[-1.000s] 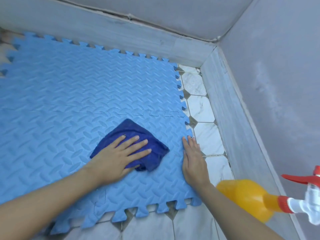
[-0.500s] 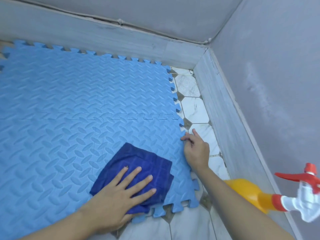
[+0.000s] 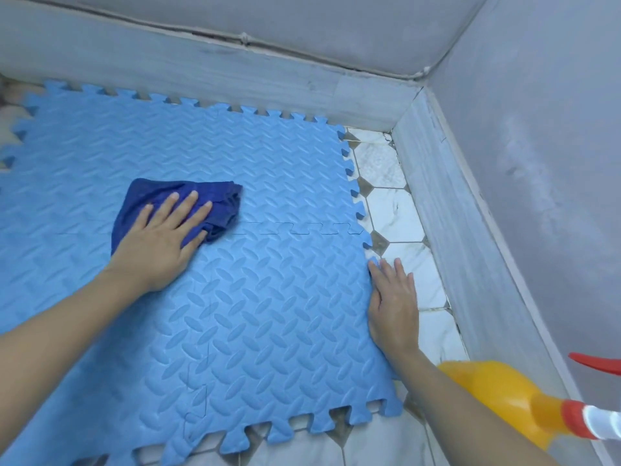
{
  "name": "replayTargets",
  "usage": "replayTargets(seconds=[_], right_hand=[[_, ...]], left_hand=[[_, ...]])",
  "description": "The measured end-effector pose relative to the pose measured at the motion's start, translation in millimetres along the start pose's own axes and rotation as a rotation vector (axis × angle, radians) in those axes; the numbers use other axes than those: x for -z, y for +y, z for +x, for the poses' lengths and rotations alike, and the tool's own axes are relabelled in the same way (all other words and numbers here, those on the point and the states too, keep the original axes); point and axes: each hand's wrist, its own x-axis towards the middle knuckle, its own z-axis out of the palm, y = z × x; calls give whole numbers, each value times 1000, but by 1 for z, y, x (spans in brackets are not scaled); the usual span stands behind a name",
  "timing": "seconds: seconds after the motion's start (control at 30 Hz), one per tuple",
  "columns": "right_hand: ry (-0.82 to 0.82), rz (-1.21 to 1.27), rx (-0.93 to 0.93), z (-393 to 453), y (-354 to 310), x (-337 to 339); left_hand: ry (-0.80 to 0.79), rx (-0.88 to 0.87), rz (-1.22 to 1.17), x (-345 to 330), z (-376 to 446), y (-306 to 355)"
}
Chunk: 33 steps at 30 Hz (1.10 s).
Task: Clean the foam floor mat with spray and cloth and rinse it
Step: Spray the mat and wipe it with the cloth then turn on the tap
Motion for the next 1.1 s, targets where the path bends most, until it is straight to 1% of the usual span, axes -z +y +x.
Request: replayTargets(seconds=[0.07, 0.1, 0.13, 0.17, 0.2, 0.27, 0.33, 0.37, 0.4, 0.53, 0.6, 0.67, 0.7, 0.73, 0.77, 0.8, 0.87, 0.93, 1.03, 1.1], right_hand=[[15, -56, 26, 4, -3, -2], [1, -43, 20, 8, -13, -2], [-37, -1, 5, 13, -28, -1], [-111, 64, -9, 19, -48, -1], [-207, 120, 11, 27, -73, -3], [-390, 117, 177, 40, -122, -12], [-501, 9, 341, 50, -162, -25], [-535, -60, 375, 53, -176, -30], [-561, -117, 375, 53, -183, -32], [-677, -150, 331, 55, -190, -33], [-782, -127, 321, 66, -193, -23], [-903, -67, 265, 80, -198, -3], [-935, -40, 227, 89, -201, 10], [-930, -25, 195, 98, -204, 21], [-869, -10, 184, 111, -208, 36], [-771, 2, 188, 125, -213, 53], [-529, 40, 227, 161, -229, 95], [-278, 71, 286, 201, -249, 148], [94, 60, 358, 265, -287, 238], [264, 50, 383, 301, -314, 290]], left_hand=[[2, 146, -2, 7, -21, -34], [-1, 203, 3, 11, -32, -44], [-6, 235, 6, 13, -42, -47], [-16, 239, -1, 14, -52, -44], [-32, 212, -12, 14, -61, -35], [-67, 69, 2, 9, -81, -8], [-76, -128, 61, 1, -97, 10], [-87, -181, 77, 0, -99, 9], [-102, -184, 66, 1, -97, 5], [-88, 24, -11, 13, -78, -19], [-204, 55, 13, 21, -68, -17], [-399, 66, 49, 43, -60, -8], [-482, 79, 43, 60, -53, -4], [-506, 79, 22, 77, -47, -1], [-458, 58, 17, 101, -37, 2], [-355, 13, 38, 127, -26, 4], [-129, -112, 149, 183, 2, 9], [30, -195, 225, 239, 28, 12], [255, -171, 284, 312, 65, 16], [338, -115, 305, 344, 82, 17]])
